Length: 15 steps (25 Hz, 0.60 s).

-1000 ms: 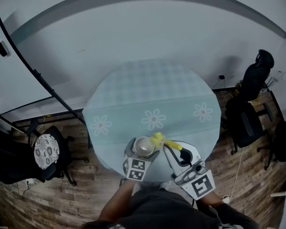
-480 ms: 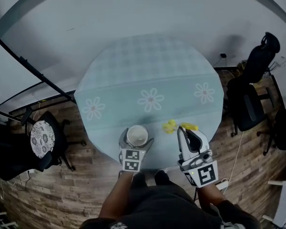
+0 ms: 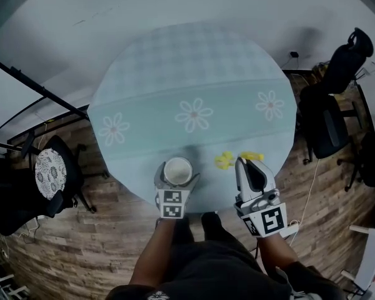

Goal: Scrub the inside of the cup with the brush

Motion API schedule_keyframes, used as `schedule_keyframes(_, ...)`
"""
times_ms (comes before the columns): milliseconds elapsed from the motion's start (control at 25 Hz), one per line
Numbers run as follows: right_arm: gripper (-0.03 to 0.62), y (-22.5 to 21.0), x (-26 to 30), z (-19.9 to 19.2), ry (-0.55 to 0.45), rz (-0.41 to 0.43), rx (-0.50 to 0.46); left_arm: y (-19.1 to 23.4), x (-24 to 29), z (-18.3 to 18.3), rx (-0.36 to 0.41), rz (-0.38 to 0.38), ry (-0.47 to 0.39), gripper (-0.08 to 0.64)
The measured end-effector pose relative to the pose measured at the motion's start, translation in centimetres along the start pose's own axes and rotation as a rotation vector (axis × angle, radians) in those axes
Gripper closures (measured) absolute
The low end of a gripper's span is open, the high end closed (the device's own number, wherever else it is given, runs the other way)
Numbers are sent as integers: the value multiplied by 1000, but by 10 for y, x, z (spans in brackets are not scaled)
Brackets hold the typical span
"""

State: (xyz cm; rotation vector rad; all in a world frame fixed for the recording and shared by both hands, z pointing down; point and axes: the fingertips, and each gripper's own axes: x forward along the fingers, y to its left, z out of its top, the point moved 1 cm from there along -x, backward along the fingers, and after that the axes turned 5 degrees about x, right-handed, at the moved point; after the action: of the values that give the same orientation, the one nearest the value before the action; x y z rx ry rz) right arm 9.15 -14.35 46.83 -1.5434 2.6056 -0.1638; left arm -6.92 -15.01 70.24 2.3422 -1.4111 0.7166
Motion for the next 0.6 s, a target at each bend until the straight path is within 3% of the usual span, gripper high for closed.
schedule_keyframes(600,557,-15,7,-38,57,-10,-6,6,32,-43,29,-3,77,-3)
